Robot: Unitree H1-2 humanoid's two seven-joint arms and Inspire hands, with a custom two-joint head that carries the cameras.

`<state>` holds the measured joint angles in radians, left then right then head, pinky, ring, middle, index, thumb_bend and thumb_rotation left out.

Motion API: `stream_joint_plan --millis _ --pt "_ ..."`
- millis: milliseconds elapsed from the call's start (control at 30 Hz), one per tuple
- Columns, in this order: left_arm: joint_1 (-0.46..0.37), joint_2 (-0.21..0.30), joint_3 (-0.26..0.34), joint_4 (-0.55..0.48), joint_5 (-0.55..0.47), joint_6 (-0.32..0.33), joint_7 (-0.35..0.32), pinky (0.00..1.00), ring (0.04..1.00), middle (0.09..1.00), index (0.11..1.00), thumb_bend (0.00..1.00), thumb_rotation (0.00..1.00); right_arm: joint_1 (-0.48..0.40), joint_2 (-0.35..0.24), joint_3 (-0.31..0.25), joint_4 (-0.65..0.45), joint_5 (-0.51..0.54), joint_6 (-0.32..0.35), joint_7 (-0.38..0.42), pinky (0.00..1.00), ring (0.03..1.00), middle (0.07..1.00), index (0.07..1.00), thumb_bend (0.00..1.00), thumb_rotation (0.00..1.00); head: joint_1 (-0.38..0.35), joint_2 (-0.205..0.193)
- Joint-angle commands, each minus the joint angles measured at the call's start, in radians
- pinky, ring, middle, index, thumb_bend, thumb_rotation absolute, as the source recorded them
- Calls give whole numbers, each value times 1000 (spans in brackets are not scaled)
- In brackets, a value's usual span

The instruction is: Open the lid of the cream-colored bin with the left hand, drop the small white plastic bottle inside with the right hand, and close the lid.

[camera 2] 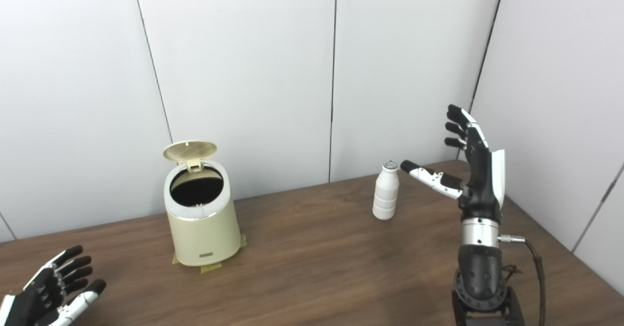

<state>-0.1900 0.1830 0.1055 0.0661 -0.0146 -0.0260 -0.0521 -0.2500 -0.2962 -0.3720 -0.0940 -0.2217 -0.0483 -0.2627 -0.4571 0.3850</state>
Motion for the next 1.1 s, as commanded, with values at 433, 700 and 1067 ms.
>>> stream_joint_plan --millis 433,700,1067 --pt "-24 10 6 -79 -8 13 3 661 756 803 844 650 3 -62 -50 53 106 11 160 59 680 813 876 894 856 114 -6 2" --pt "-28 11 1 -78 5 11 4 670 752 792 845 643 25 -89 -75 90 287 -6 66 24 709 814 865 929 861 164 -14 -5" --pt "-32 14 1 -74 3 14 1 663 751 790 841 643 15 -139 -97 114 421 7 52 31 720 831 894 908 847 156 -18 -5"
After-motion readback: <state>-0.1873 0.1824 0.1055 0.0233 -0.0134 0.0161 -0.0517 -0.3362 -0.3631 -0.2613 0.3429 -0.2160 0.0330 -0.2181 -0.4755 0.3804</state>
